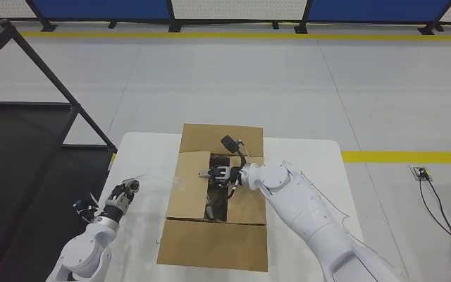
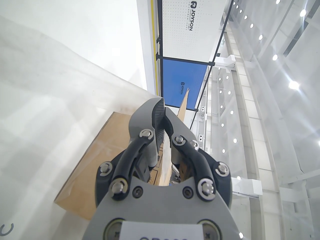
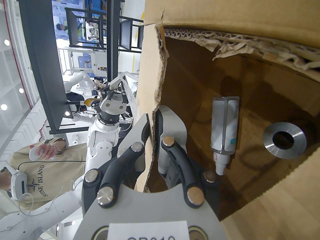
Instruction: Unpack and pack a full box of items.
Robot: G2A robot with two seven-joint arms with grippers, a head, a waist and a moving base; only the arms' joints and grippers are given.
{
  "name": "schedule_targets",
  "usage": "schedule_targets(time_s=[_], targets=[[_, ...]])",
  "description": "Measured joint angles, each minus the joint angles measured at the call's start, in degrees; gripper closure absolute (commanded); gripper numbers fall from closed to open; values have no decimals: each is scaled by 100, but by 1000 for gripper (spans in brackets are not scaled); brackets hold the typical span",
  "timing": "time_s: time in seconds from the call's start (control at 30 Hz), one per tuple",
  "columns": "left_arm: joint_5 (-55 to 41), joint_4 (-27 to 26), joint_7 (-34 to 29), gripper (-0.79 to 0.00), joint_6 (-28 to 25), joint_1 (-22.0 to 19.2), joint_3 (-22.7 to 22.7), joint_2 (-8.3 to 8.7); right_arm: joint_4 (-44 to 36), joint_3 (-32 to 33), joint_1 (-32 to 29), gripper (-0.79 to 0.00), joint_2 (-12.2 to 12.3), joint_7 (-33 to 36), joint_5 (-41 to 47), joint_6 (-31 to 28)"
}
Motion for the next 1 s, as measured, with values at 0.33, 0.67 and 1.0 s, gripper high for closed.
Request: schedule_targets(time_s=[0.33,0.67,1.0], targets=[[8,34,88,0,-11,46,-125,-31,4,88,-6,0,-3,26,-72,-31],[53,60,65,-151,24,5,-152,-64,9,165,-11,0,-7,59,-133,-35],[158,61,82,-348,38,-17,-144,-99,14,218,-11,0,-22,115,-197,-17]])
